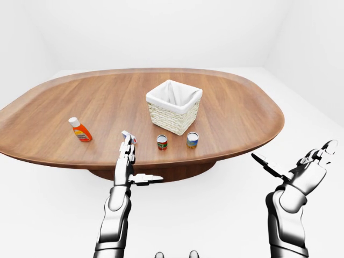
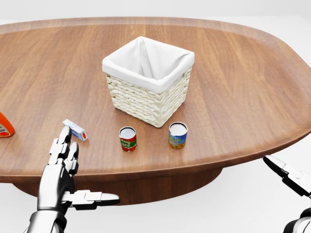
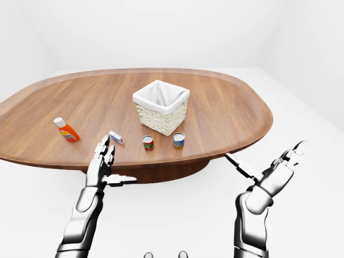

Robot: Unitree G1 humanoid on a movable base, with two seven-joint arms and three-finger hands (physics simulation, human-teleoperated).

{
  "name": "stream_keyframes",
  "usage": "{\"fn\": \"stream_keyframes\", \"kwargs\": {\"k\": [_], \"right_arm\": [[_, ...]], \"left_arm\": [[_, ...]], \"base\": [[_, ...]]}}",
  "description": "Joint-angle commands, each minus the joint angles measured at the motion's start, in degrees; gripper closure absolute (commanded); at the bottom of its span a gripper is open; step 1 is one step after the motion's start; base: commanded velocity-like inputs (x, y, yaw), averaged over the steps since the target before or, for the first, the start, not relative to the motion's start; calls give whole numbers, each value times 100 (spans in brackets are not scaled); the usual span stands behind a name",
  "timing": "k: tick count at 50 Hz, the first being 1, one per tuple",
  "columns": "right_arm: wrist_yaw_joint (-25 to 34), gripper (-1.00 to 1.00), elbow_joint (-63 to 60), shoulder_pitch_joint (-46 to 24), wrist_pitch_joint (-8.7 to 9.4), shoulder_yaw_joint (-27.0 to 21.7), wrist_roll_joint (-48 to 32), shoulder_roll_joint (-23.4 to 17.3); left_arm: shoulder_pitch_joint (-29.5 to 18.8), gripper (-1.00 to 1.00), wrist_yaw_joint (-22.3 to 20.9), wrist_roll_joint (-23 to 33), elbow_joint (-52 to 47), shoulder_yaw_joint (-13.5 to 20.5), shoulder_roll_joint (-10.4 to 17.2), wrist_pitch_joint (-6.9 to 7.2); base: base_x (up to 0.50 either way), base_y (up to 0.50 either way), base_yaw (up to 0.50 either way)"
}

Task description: Pick up the alphabet soup and the cream cheese box, and put them in the basket.

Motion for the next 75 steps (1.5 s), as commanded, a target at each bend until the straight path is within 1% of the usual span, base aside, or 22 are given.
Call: {"fn": "stream_keyframes", "kwargs": {"k": [1,4,11,14,16,17,19,21,22,27,29,32,33,37,47,51,55,61,63,69,72,75], "right_arm": [[0,-100,-27,8,0,-94,-98,-15],[0,-100,11,-56,0,-59,-421,-36],[0,-100,48,-59,0,-39,-486,-54],[0,-100,49,-62,0,-60,-427,-57],[0,-100,-11,-47,0,-51,-408,-54],[0,-100,-20,-49,0,-51,-412,-54],[0,-100,-25,-43,0,-53,-413,-52],[0,-100,-12,-52,0,-56,-416,-52],[0,-100,45,-66,0,-59,-410,-59],[0,-100,-25,-56,0,-57,-405,-56],[0,-100,-33,-56,0,-69,-378,-58],[0,-100,-67,-49,0,-65,-384,-53],[0,-100,-68,-49,0,-64,-385,-52],[0,-100,-33,-49,0,-59,-384,-54],[0,-100,8,-50,0,-45,-407,-60],[0,-100,8,-50,0,-47,-396,-59],[0,-100,24,-56,0,-46,-397,-59],[0,-100,-33,-30,0,-43,-407,-50],[0,-100,-25,-33,0,-44,-412,-49],[0,-100,42,-43,0,-46,-410,-53],[0,-100,22,-42,0,-45,-410,-53],[0,-100,-4,-43,0,-41,-408,-51]], "left_arm": [[-5,-100,6,-25,10,2,-4,16],[11,-100,12,-29,-31,-3,-7,42],[36,-100,22,-34,-109,-5,-10,84],[-2,-100,30,-70,-19,34,-5,9],[1,-100,56,-73,-45,41,-5,11],[20,-100,72,-75,-116,39,-8,54],[-2,-100,103,-97,-92,77,-1,7],[13,-100,134,-115,-181,86,0,68],[-1,-100,157,-111,-139,103,4,18],[-2,-100,216,-100,-155,106,4,0],[-37,-100,281,-117,-86,165,14,-98],[-32,-100,375,-147,-170,215,27,-108],[-18,-100,432,-140,-250,225,24,-54],[-86,-100,472,-177,-92,271,46,-153],[-122,-100,443,-159,72,234,62,-254],[-65,-100,453,-156,-136,207,51,-93],[-65,-100,454,-163,-166,212,44,-38],[-87,-100,444,-166,-72,219,47,-98],[-76,-100,447,-166,-103,213,45,-76],[-100,-100,439,-170,7,224,51,-160],[-47,-100,463,-178,-197,214,42,-20],[-72,-100,454,-184,-109,230,47,-76]], "base": [[0,0,0],[0,0,0],[0,0,0],[0,0,0],[0,0,0],[0,0,0],[0,0,0],[0,0,0],[0,0,0],[0,0,0],[0,0,0],[0,0,0],[0,0,0],[0,0,0],[2,0,0],[20,0,0],[20,0,0],[20,0,0],[20,0,0],[19,0,0],[20,0,0],[20,0,0]]}}
